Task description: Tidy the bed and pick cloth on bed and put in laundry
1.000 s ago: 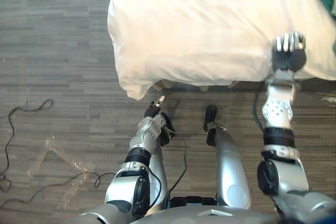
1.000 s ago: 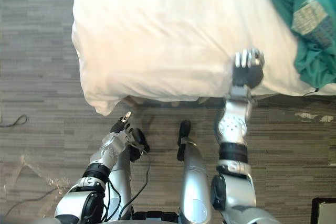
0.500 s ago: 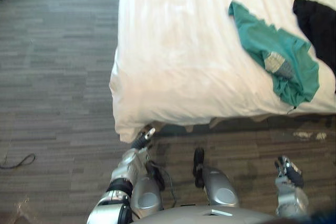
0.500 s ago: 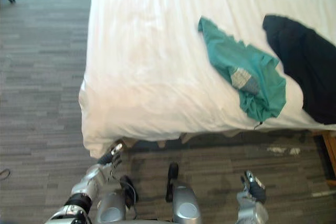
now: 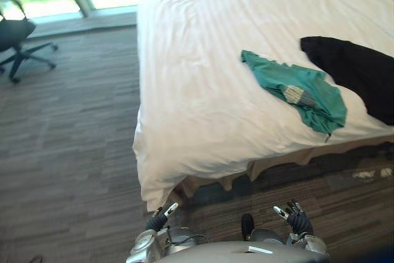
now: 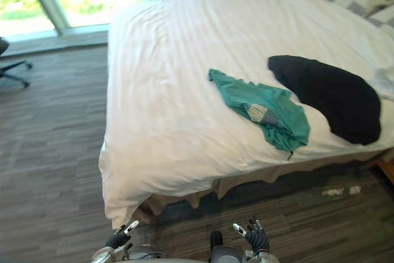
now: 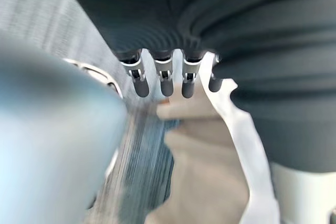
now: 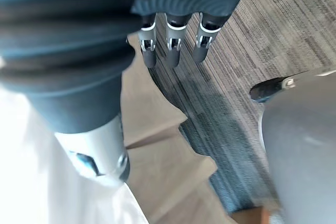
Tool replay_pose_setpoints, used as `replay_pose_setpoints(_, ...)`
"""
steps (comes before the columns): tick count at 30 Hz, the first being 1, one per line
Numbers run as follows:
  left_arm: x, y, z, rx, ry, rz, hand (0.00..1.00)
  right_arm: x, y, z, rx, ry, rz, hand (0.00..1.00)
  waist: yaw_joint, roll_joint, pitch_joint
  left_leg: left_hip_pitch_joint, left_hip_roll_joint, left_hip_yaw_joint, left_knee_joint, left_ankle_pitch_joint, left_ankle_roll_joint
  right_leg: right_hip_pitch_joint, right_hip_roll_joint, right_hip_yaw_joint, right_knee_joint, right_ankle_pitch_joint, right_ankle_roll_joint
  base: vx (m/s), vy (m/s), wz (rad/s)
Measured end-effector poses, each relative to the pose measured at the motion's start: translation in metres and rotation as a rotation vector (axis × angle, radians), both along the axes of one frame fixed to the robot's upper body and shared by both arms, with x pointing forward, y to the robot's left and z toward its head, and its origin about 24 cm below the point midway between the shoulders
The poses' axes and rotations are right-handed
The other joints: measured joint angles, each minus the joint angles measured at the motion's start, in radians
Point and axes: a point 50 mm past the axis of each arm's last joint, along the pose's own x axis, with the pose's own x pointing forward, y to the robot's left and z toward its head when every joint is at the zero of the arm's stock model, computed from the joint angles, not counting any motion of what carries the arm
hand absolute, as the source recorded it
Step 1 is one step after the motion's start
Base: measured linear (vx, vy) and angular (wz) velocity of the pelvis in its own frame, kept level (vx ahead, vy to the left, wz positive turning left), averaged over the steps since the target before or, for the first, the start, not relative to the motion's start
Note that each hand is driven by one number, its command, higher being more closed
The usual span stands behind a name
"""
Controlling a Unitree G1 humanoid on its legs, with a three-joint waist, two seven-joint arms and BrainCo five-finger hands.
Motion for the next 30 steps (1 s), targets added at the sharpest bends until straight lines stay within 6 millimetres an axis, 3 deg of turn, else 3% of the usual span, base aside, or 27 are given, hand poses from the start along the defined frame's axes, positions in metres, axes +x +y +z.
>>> replay_pose_setpoints(4,0.002,0.010,0.000,0.025,0.042,-0.024,0.00,-0.018,0.006,-0.003,0.033,0.031,-0.032,0.00,-0.008,-0.040,-0.006,0.047,-0.026,0.092,0.000,-0.005,0.015,-0.047,-0.020,0.034,0.077,0.004,0.001,-0.13,0.115,-0.60)
replay_pose_setpoints(9,0.000,0.010,-0.001,0.035,0.075,-0.058,0.00,-0.034,0.009,-0.006,0.042,0.059,-0.026,0.00,-0.014,-0.045,-0.006,0.092,-0.016,0.199,-0.005,-0.013,0.012,-0.100,-0.083,-0.168,0.188,-0.060,-0.071,-0.03,0.030,-0.62)
replay_pose_setpoints(10,0.002,0.009,-0.001,0.049,0.083,-0.089,0.00,-0.035,0.010,-0.006,0.043,0.058,-0.020,0.00,-0.018,-0.047,-0.005,0.107,-0.011,0.227,-0.004,-0.018,0.003,-0.126,-0.088,-0.193,0.240,-0.075,-0.094,0.02,-0.026,-0.70)
replay_pose_setpoints(12,0.001,0.009,-0.001,0.050,0.096,-0.094,0.00,-0.040,0.011,-0.007,0.053,0.067,-0.028,0.00,-0.026,-0.063,0.003,0.140,-0.019,0.255,-0.008,-0.028,-0.012,-0.147,-0.086,-0.199,0.290,-0.073,-0.104,0.08,-0.030,-0.72)
replay_pose_setpoints(14,-0.002,0.009,-0.002,0.044,0.113,-0.082,0.00,-0.034,0.011,-0.005,0.052,0.045,-0.014,0.00,-0.043,-0.066,-0.003,0.162,-0.024,0.281,-0.040,-0.027,-0.010,-0.170,-0.078,-0.210,0.329,-0.115,-0.153,0.10,-0.037,-0.64)
replay_pose_setpoints(15,-0.004,0.007,-0.003,0.044,0.128,-0.074,0.00,-0.032,0.010,-0.004,0.048,0.034,0.004,0.00,-0.050,-0.061,-0.007,0.174,-0.028,0.300,-0.071,-0.021,-0.009,-0.191,-0.079,-0.242,0.357,-0.153,-0.204,0.13,-0.028,-0.84)
replay_pose_setpoints(16,-0.005,0.004,-0.004,0.025,0.131,-0.045,0.00,-0.030,0.008,-0.003,0.044,0.028,0.010,0.00,-0.051,-0.033,-0.009,0.191,-0.027,0.338,-0.100,-0.013,-0.010,-0.219,-0.086,-0.287,0.411,-0.198,-0.231,0.20,-0.031,-1.16)
replay_pose_setpoints(17,-0.005,0.007,-0.003,0.025,0.123,-0.031,0.00,-0.030,0.009,-0.003,0.046,0.029,0.018,0.00,-0.052,-0.058,-0.013,0.214,-0.031,0.378,-0.095,-0.009,-0.027,-0.242,-0.103,-0.313,0.473,-0.194,-0.233,0.21,-0.026,-1.16)
replay_pose_setpoints(18,-0.005,0.009,-0.002,0.024,0.118,-0.017,0.00,-0.034,0.011,-0.004,0.052,0.041,0.017,0.00,-0.049,-0.064,-0.008,0.232,-0.039,0.381,-0.086,-0.011,-0.025,-0.243,-0.097,-0.302,0.483,-0.180,-0.191,0.20,-0.029,-1.12)
replay_pose_setpoints(19,-0.007,0.009,-0.003,0.017,0.122,0.004,0.00,-0.034,0.010,-0.004,0.049,0.048,0.030,0.00,-0.045,-0.064,-0.008,0.240,-0.041,0.348,-0.067,-0.004,-0.001,-0.242,-0.077,-0.289,0.492,-0.178,-0.189,0.19,-0.103,-1.73)
replay_pose_setpoints(20,-0.012,0.018,-0.002,0.037,0.130,0.016,0.00,-0.030,0.017,-0.005,0.059,0.049,0.072,0.00,-0.038,-0.104,-0.011,0.191,-0.052,0.265,0.043,-0.020,0.107,-0.219,-0.040,-0.210,0.413,-0.154,-0.169,0.11,-0.116,-1.80)
replay_pose_setpoints(21,-0.012,0.016,-0.003,0.026,0.130,0.027,0.00,-0.025,0.015,-0.005,0.054,0.047,0.082,0.00,-0.038,-0.095,-0.012,0.177,-0.078,0.229,0.007,-0.038,0.102,-0.191,-0.014,-0.185,0.341,-0.124,-0.182,0.08,-0.087,-1.88)
replay_pose_setpoints(22,-0.010,0.007,-0.004,-0.001,0.127,0.029,0.00,-0.018,0.006,-0.004,0.039,0.042,0.074,0.00,-0.041,-0.033,-0.009,0.144,-0.087,0.185,-0.105,-0.024,0.120,-0.153,-0.008,-0.253,0.295,-0.154,-0.210,0.01,0.001,-1.31)
replay_pose_setpoints(23,-0.006,0.000,-0.003,-0.008,0.115,0.005,0.00,-0.017,-0.002,-0.003,0.023,0.039,0.064,0.00,-0.044,-0.011,0.007,0.134,-0.082,0.172,-0.118,0.022,0.085,-0.173,-0.033,-0.330,0.435,-0.212,-0.198,0.12,-0.001,-1.50)
replay_pose_setpoints(24,-0.002,0.002,-0.002,0.001,0.101,-0.004,0.00,-0.019,-0.002,-0.004,0.027,0.053,0.066,0.00,-0.039,-0.015,0.003,0.144,-0.086,0.175,-0.109,0.036,0.050,-0.161,-0.078,-0.362,0.525,-0.222,-0.171,0.20,-0.059,-1.19)
replay_pose_setpoints(25,-0.004,0.009,-0.003,0.027,0.127,0.000,0.00,-0.019,0.004,-0.006,0.050,0.066,0.073,0.00,-0.058,-0.037,0.001,0.151,-0.083,0.200,-0.087,0.028,0.045,-0.098,-0.086,-0.359,0.459,-0.280,-0.115,0.24,-0.087,-0.92)
replay_pose_setpoints(26,0.002,0.006,-0.003,0.015,0.121,0.008,0.00,-0.026,0.003,-0.008,0.051,0.090,0.073,0.00,-0.080,-0.018,0.004,0.153,-0.055,0.218,-0.085,0.025,0.037,-0.069,-0.031,-0.346,0.374,-0.238,-0.118,0.14,-0.066,-0.39)
replay_pose_setpoints(28,0.005,-0.001,-0.002,-0.003,0.100,0.007,0.00,-0.029,0.000,-0.009,0.038,0.109,0.089,0.00,-0.077,-0.004,0.011,0.152,-0.039,0.229,-0.077,0.046,0.029,-0.047,0.000,-0.332,0.307,-0.206,-0.125,0.07,-0.033,-0.44)
replay_pose_setpoints(30,0.008,-0.004,-0.002,0.000,0.081,-0.009,0.00,-0.033,-0.002,-0.010,0.042,0.123,0.075,0.00,-0.079,-0.009,0.015,0.149,-0.033,0.235,-0.059,0.080,0.030,-0.033,0.005,-0.311,0.272,-0.191,-0.128,0.07,-0.084,-0.38)
